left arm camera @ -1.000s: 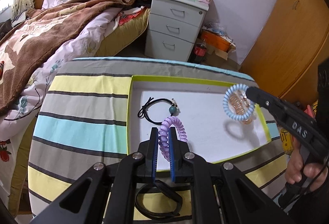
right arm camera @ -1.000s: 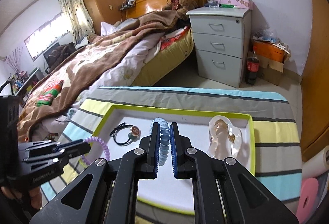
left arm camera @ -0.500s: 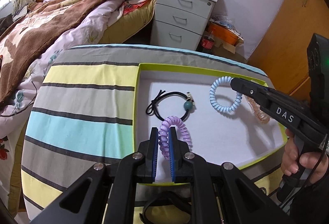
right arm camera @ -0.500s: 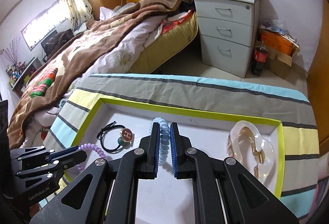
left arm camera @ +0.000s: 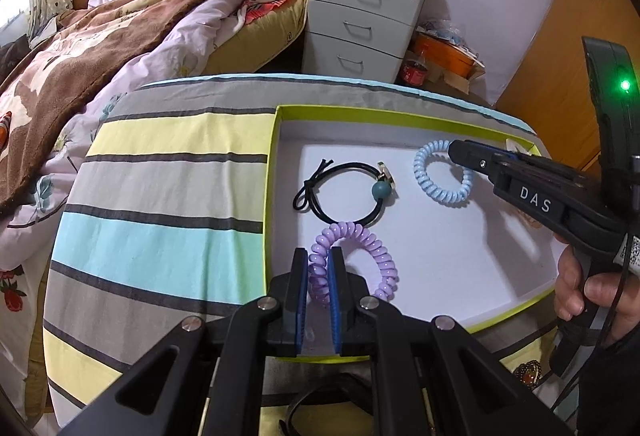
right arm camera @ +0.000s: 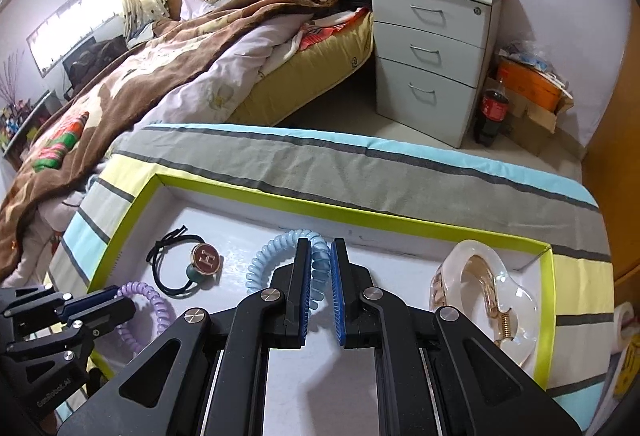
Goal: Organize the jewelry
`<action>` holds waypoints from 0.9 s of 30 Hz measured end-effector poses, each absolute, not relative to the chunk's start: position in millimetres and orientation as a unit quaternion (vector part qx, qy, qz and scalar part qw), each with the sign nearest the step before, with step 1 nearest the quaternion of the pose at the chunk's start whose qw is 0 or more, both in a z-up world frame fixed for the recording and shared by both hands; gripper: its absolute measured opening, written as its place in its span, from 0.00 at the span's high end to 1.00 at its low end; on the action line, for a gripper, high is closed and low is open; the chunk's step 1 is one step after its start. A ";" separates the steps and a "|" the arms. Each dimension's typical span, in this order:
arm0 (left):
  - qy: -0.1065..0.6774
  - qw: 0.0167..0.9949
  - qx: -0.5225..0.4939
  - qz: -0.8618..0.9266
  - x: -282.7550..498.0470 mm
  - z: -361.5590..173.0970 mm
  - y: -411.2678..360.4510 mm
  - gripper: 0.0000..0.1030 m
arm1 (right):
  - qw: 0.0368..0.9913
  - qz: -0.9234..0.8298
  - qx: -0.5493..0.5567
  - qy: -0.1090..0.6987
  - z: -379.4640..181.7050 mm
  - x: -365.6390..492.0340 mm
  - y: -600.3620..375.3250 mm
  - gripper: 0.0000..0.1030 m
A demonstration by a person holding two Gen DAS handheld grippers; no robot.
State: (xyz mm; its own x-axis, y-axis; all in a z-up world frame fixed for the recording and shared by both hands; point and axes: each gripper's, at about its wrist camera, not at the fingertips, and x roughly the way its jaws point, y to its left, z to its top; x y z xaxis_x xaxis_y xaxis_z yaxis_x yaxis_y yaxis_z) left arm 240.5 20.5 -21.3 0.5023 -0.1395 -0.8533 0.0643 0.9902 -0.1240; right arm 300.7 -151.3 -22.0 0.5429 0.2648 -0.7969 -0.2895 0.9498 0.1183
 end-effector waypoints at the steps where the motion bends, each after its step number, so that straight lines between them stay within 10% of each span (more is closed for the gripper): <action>1: 0.495 0.866 -0.038 -0.058 241.2 -21.5 20.8 0.90 | 0.879 0.157 -0.015 0.450 -22.0 300.6 -150.8 0.90; 21: 0.497 0.865 -0.038 -0.061 243.8 -21.4 19.3 0.81 | 0.878 0.144 -0.023 0.455 -24.3 302.7 -149.5 0.90; 27: 0.495 0.866 -0.036 -0.064 241.8 -18.8 16.5 0.74 | 0.880 0.147 -0.025 0.451 -22.3 301.6 -150.3 0.71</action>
